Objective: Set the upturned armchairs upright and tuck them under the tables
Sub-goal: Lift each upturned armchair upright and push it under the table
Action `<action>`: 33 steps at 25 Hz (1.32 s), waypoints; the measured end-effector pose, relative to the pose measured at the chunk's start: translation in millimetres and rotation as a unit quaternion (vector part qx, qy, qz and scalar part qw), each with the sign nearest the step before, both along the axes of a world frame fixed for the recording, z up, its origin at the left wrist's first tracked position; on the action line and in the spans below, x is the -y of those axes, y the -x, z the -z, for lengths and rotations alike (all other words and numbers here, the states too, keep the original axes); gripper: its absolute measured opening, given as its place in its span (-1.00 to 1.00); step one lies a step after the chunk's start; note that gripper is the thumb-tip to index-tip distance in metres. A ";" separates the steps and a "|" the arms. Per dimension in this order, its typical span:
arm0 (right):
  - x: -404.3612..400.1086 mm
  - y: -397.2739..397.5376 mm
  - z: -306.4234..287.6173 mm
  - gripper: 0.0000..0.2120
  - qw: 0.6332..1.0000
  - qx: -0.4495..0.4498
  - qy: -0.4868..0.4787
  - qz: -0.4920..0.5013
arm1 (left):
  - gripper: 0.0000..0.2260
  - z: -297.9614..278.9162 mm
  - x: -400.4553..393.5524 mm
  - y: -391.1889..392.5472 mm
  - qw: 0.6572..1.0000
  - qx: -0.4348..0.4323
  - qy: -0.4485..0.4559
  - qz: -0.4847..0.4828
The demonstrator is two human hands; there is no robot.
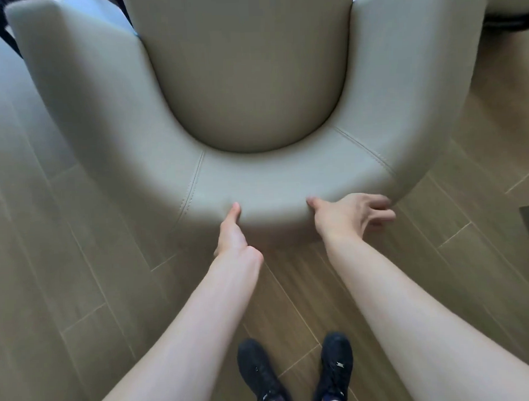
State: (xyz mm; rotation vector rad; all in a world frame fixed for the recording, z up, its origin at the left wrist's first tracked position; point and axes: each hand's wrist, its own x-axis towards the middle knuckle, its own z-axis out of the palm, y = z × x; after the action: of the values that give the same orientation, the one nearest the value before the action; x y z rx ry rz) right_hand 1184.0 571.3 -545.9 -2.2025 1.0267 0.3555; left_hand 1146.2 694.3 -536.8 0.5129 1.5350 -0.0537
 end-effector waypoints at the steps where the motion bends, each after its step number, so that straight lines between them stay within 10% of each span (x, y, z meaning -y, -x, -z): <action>1: -2.2 2.0 -8.1 -0.08 0.983 0.099 0.083 -0.127 | -0.38 -5.2 -2.7 -5.0 1.000 -0.011 0.006 0.011; 4: -4.8 11.0 -12.8 -0.18 0.798 0.155 0.141 -0.565 | -0.69 -15.7 -10.7 -20.0 1.000 0.011 0.021 0.014; 6: 3.9 0.5 -6.6 -0.08 0.713 0.086 0.197 -0.668 | -0.73 -24.0 -13.8 -26.5 1.000 0.004 0.026 0.006; 11: 19.6 -47.1 -6.9 -0.03 0.625 0.096 0.300 -0.714 | -0.31 -28.8 -17.6 -37.7 0.999 -0.018 -0.030 0.004; 17: 4.4 -111.2 -38.6 -0.12 0.585 0.109 0.282 -0.752 | -0.51 -52.8 -23.3 -68.6 0.980 0.003 -0.200 -0.020; 20: -9.8 -149.8 -60.8 -0.23 0.585 0.125 0.263 -0.757 | -0.63 -78.4 -36.9 -101.3 0.804 0.126 -0.538 0.218; 25: -34.2 -214.8 -91.3 -0.33 0.616 0.143 0.241 -0.736 | -0.26 -72.2 -88.7 -159.7 0.404 0.112 -0.623 0.660; 33: -62.9 -273.7 -107.4 -0.39 0.654 0.157 0.257 -0.694 | -0.16 -72.6 -122.2 -227.8 0.284 0.086 -0.711 0.637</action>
State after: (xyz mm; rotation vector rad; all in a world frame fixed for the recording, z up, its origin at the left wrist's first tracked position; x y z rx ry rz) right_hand 1457.7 634.1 -438.5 -2.9905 -1.1109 0.2850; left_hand 1374.0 816.5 -464.2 2.9828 0.0189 0.1854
